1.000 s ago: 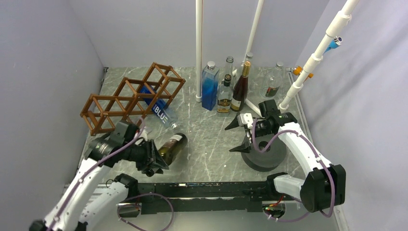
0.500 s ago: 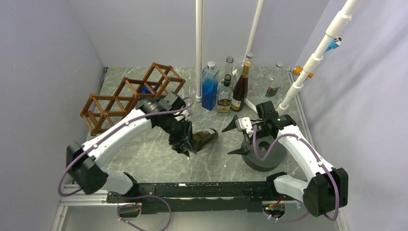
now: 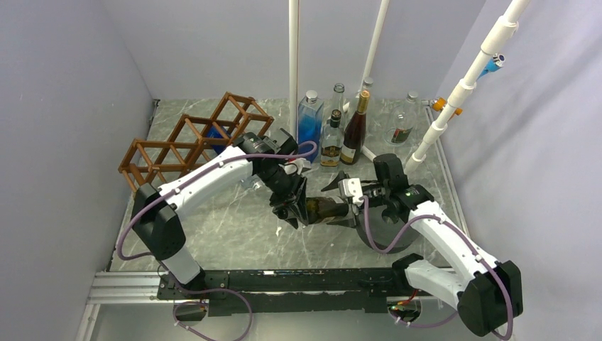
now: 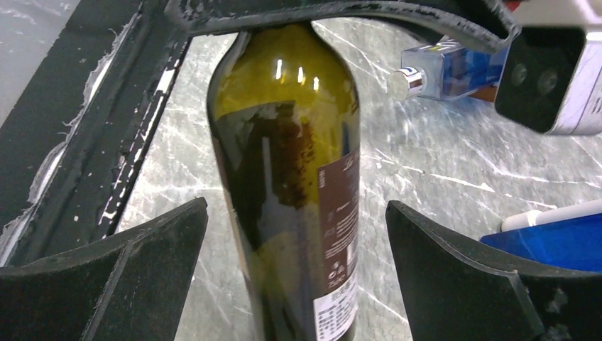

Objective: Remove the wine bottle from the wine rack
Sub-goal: Place the wine bottle at the center of the board.

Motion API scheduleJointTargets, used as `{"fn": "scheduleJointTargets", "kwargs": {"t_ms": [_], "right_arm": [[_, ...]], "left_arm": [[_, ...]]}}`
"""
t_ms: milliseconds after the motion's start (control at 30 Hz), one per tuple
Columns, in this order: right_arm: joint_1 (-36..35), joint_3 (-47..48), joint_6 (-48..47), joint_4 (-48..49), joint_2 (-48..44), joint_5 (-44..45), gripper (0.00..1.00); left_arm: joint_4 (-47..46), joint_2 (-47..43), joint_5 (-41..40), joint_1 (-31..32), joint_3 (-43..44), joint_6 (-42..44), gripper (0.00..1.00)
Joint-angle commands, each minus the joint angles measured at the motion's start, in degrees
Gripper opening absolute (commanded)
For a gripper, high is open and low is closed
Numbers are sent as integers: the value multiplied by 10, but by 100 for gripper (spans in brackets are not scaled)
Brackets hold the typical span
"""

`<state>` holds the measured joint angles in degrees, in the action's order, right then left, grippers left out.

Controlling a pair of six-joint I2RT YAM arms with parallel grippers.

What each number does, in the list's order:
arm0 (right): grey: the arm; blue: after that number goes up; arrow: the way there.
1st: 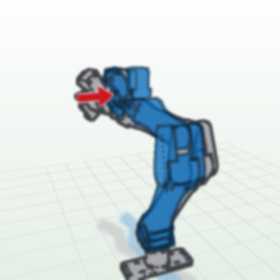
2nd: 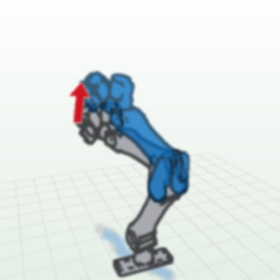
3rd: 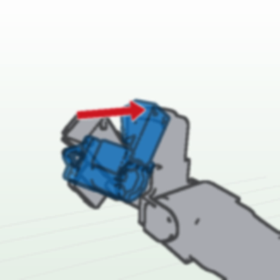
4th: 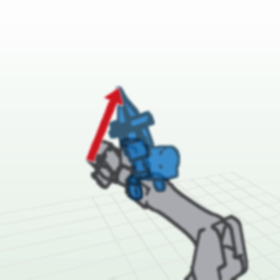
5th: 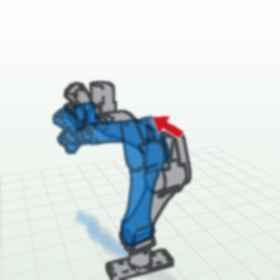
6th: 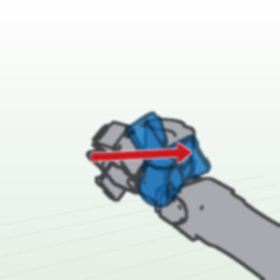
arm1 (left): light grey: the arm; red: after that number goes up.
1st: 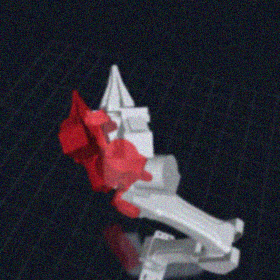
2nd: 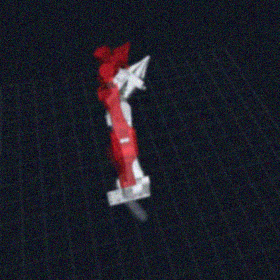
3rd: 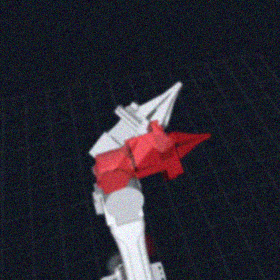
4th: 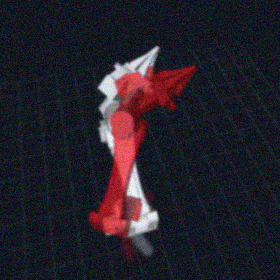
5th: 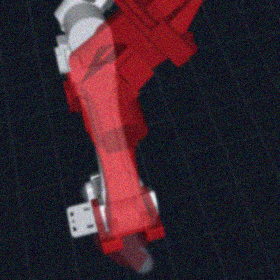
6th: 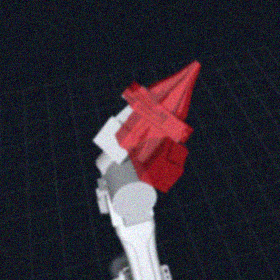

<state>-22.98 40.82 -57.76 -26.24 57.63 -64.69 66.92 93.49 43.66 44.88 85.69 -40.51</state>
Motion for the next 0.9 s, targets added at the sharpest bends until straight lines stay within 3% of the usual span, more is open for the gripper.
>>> {"fn": "scheduleJointTargets", "kwargs": {"t_ms": [0, 700, 800, 867], "right_arm": [[-20, -6, 47, 75, -8, 31, 99], [-121, -34, 81, 154, 40, 119, 96], [-124, -29, 87, 160, 46, 126, 89], [-125, -23, 82, 154, 48, 124, 79]], "left_arm": [[-6, 1, 67, 7, 44, 30, 0], [-13, 60, 109, 11, 92, 45, 0], [-13, 63, 113, 11, 94, 48, 0], [-13, 63, 114, 10, 91, 50, 0]]}}
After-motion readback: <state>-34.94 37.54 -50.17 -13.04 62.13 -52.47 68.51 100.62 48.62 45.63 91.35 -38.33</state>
